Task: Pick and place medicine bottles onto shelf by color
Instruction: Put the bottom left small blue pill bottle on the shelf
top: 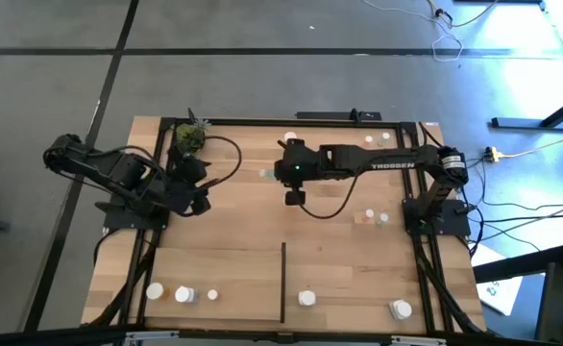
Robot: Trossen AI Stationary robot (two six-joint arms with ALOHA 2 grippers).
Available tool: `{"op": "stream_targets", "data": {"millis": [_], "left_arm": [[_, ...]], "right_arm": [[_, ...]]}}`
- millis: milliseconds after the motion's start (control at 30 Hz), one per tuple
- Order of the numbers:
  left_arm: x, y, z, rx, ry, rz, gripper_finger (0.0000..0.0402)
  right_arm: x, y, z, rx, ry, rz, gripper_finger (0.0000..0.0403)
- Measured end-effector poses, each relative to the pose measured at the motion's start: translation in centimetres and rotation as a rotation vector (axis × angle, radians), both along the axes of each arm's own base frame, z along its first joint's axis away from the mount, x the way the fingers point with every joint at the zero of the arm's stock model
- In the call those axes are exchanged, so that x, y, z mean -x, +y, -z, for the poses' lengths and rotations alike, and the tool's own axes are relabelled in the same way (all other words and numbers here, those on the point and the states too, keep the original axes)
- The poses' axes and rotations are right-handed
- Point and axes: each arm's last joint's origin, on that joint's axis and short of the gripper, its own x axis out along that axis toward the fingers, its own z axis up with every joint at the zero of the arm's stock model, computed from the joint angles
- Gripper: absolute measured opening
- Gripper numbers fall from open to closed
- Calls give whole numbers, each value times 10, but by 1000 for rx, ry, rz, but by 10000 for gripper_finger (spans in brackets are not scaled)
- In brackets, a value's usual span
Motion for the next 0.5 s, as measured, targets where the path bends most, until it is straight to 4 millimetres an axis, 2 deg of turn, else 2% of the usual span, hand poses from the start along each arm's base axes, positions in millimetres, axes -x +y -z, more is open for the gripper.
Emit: {"op": "stream_targets", "data": {"millis": [167,500], "left_arm": [[-12,3,-6,-66,-14,74,204],[-29,17,-6,-24,-25,90,204]], "right_arm": [[-7,-1,-8,48,-99,-39,106],[-18,-1,-23,120,-273,-82,106]]}}
